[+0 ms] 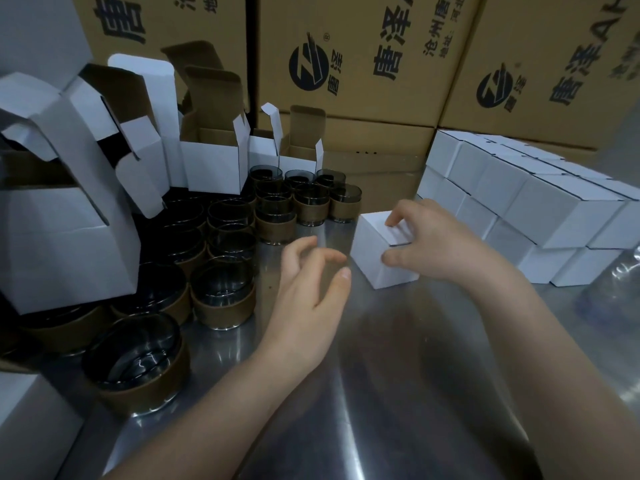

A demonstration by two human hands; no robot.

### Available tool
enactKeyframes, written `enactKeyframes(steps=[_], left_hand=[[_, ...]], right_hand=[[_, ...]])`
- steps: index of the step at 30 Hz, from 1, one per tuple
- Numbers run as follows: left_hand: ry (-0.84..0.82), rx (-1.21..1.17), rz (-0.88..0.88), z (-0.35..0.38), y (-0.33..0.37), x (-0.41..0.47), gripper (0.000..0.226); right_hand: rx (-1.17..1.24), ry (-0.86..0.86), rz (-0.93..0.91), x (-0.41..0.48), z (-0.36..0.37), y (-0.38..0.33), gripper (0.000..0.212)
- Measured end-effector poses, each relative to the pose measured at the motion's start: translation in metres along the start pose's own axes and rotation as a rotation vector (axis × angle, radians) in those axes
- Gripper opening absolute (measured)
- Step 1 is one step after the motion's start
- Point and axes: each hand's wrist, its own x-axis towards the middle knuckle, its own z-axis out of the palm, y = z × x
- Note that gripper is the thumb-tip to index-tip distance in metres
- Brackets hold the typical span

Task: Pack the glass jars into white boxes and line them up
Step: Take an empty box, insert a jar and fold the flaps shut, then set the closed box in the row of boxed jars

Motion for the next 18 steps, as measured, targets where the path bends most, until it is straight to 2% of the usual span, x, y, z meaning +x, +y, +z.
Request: enactKeyframes(steps=[8,15,18], left_hand=[[-0.04,0.059,0.093,0.001,0.002,-0.001,0.012],[-0.152,0.2,0.219,0.002,0.003,-0.005,0.011],[-0.227,0.238,0.276,0.002,0.004,-0.009,0.017]], right_hand=[[-0.175,0.062,0.188,0.05,0.008,0.021,0.029],[-0.205,0.272,0.181,0.093,0.027,0.039,0.026],[-0.233,0.308,0.168,0.109,0.034,0.048,0.02]])
